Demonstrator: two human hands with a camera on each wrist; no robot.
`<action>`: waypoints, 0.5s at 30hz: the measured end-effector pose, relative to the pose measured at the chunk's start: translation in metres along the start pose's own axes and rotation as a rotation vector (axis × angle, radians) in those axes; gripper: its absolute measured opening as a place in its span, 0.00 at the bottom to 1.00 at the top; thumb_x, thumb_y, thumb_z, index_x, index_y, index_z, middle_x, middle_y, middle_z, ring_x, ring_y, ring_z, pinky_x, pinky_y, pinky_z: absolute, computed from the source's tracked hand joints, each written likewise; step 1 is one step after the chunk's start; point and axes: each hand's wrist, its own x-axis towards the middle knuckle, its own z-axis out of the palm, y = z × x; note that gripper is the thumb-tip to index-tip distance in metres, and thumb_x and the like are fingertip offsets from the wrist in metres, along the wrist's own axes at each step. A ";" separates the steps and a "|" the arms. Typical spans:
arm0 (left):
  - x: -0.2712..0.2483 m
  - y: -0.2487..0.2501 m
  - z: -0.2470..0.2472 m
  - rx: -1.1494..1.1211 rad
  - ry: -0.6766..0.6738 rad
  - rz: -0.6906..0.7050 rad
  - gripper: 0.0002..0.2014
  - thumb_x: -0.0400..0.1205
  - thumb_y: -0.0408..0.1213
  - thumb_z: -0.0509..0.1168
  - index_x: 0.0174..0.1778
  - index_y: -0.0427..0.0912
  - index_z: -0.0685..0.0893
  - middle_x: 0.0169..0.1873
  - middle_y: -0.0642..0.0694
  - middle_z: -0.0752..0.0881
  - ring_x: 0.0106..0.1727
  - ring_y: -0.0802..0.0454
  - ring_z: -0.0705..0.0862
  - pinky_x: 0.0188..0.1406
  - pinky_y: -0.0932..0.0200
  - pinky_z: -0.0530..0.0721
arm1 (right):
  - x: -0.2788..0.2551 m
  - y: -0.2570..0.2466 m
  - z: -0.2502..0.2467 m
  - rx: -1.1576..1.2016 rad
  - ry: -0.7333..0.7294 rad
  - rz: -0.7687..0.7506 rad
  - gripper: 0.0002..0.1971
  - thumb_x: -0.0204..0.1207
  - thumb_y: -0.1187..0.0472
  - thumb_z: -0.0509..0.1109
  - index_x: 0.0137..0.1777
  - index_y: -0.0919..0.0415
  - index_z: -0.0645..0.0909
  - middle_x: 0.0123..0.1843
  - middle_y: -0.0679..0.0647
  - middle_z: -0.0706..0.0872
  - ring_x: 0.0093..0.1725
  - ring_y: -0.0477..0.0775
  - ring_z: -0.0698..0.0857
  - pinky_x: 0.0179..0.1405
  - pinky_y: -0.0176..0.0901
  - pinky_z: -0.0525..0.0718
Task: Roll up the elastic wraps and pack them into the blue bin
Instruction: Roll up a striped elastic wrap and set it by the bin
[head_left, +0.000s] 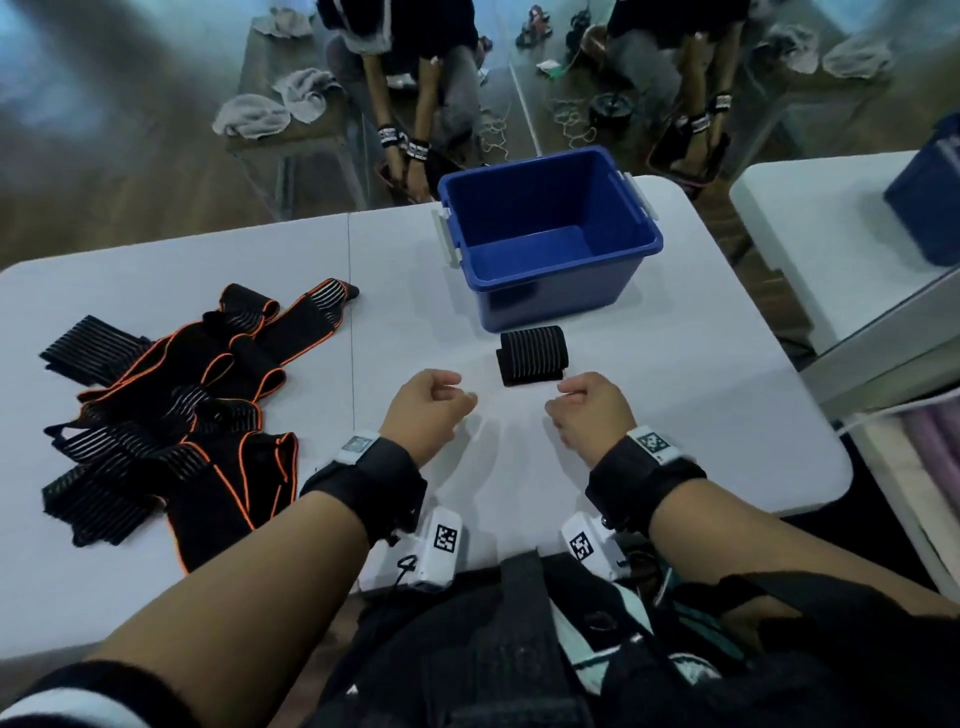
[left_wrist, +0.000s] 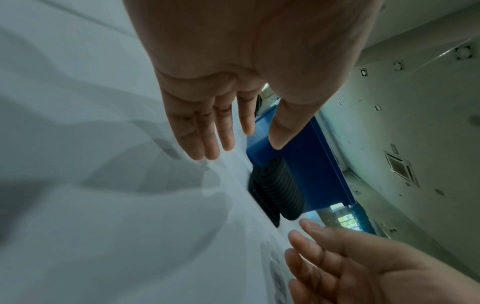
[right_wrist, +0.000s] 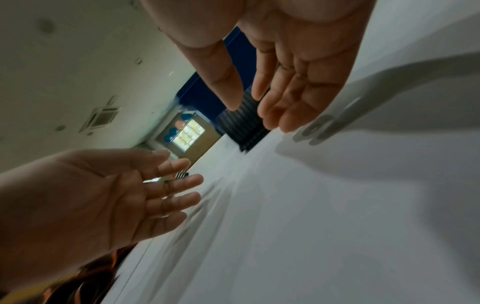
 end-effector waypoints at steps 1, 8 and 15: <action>-0.005 -0.004 -0.009 -0.006 0.021 -0.005 0.14 0.79 0.38 0.74 0.58 0.44 0.82 0.47 0.44 0.85 0.42 0.50 0.85 0.40 0.53 0.83 | -0.003 -0.002 0.009 -0.025 -0.044 -0.019 0.13 0.60 0.54 0.70 0.46 0.47 0.77 0.48 0.57 0.90 0.41 0.58 0.86 0.50 0.55 0.87; -0.051 -0.027 -0.079 0.049 0.224 0.018 0.10 0.80 0.39 0.73 0.55 0.51 0.82 0.51 0.47 0.88 0.46 0.50 0.88 0.39 0.58 0.84 | -0.024 -0.037 0.086 -0.204 -0.359 -0.193 0.14 0.73 0.61 0.71 0.57 0.51 0.77 0.47 0.56 0.89 0.46 0.57 0.89 0.51 0.49 0.87; -0.101 -0.063 -0.166 0.088 0.509 0.054 0.07 0.80 0.35 0.73 0.48 0.52 0.85 0.40 0.52 0.87 0.41 0.53 0.84 0.49 0.45 0.86 | -0.056 -0.060 0.161 -0.328 -0.525 -0.340 0.10 0.75 0.60 0.70 0.56 0.52 0.79 0.45 0.50 0.87 0.46 0.51 0.87 0.36 0.37 0.76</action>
